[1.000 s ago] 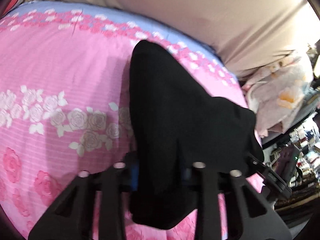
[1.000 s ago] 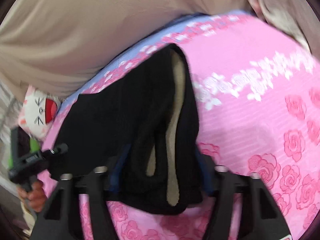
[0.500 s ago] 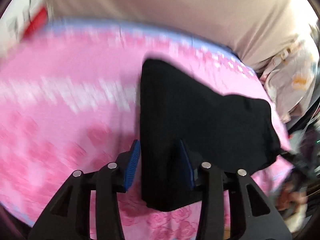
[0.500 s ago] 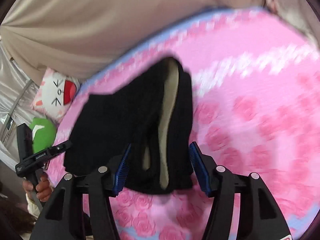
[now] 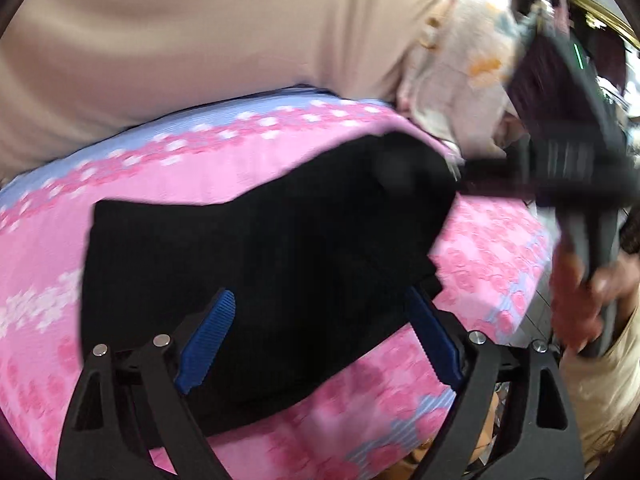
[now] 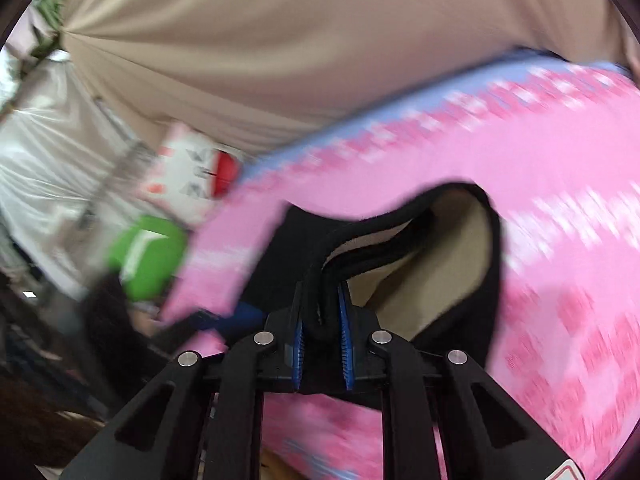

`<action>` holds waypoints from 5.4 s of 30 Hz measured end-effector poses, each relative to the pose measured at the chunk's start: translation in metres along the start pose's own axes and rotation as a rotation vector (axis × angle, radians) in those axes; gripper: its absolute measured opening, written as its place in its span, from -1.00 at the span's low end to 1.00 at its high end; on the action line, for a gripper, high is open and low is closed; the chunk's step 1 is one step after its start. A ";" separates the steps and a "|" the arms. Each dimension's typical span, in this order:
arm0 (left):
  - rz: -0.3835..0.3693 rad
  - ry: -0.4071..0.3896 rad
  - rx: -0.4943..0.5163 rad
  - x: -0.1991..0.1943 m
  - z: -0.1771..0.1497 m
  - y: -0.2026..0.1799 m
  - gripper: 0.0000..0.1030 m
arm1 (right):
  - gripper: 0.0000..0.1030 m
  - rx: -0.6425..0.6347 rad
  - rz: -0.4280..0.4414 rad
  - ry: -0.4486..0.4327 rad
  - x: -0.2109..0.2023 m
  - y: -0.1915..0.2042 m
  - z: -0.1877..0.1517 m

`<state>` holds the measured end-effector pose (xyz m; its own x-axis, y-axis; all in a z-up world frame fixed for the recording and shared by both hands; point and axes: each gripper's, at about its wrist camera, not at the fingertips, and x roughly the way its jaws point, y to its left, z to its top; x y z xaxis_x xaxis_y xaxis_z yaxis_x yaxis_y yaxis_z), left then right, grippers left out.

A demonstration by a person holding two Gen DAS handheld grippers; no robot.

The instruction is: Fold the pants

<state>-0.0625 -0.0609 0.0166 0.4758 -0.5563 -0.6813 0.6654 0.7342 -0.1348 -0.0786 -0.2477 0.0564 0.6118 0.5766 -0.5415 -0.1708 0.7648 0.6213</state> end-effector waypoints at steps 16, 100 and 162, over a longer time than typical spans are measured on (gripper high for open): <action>-0.048 -0.127 -0.402 -0.025 0.037 0.103 -0.75 | 0.27 -0.033 -0.055 -0.077 -0.015 0.002 0.009; -0.078 -0.015 -0.068 -0.013 0.012 0.019 0.32 | -0.62 0.051 0.203 0.175 0.072 -0.011 0.026; 0.108 -0.149 -0.116 -0.058 0.064 0.071 -0.89 | -0.13 -0.248 -0.159 0.299 0.125 -0.009 0.009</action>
<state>-0.0057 -0.0016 0.0928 0.6261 -0.5167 -0.5839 0.5390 0.8280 -0.1547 0.0067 -0.1848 -0.0116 0.4003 0.4763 -0.7829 -0.2957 0.8757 0.3816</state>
